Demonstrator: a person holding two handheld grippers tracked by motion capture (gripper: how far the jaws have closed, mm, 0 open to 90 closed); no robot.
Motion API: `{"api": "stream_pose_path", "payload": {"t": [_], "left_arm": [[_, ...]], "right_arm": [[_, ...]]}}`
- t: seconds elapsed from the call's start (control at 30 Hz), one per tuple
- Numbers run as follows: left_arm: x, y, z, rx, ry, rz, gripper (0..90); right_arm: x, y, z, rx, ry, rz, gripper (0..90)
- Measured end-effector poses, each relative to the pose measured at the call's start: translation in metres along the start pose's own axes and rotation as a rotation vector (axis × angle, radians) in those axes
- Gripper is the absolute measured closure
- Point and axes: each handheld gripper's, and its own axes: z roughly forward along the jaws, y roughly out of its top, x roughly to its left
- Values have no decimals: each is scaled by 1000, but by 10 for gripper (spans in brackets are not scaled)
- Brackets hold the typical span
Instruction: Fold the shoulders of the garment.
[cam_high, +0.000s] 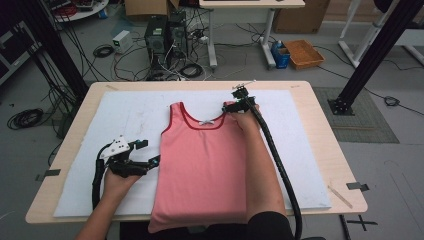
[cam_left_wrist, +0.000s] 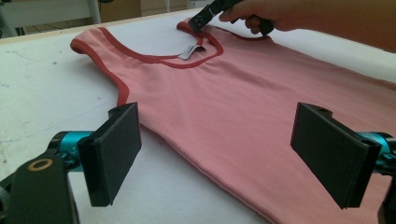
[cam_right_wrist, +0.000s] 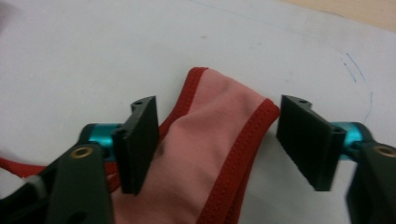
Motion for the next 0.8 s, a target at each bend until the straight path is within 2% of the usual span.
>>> {"api": "stream_pose_path", "payload": {"t": [0.2,0.33,0.43,0.6,0.67,0.8], "left_arm": [[0,0,0,0,4,-5,163],[0,0,0,1,3,-3,163],[0,0,0,2,2,-3,163],[1,0,0,1,1,-4,163],[0,0,0,0,1,-3,163],[0,0,0,1,2,-1,163]], "right_arm": [[8,2,-2,-16,12,-52,643],[12,4,-6,-42,35,-53,774],[13,5,-11,-47,51,-56,809],[17,7,-20,-40,57,-92,832],[20,9,-30,-47,61,-124,834],[25,9,-46,-79,79,-150,836]]}}
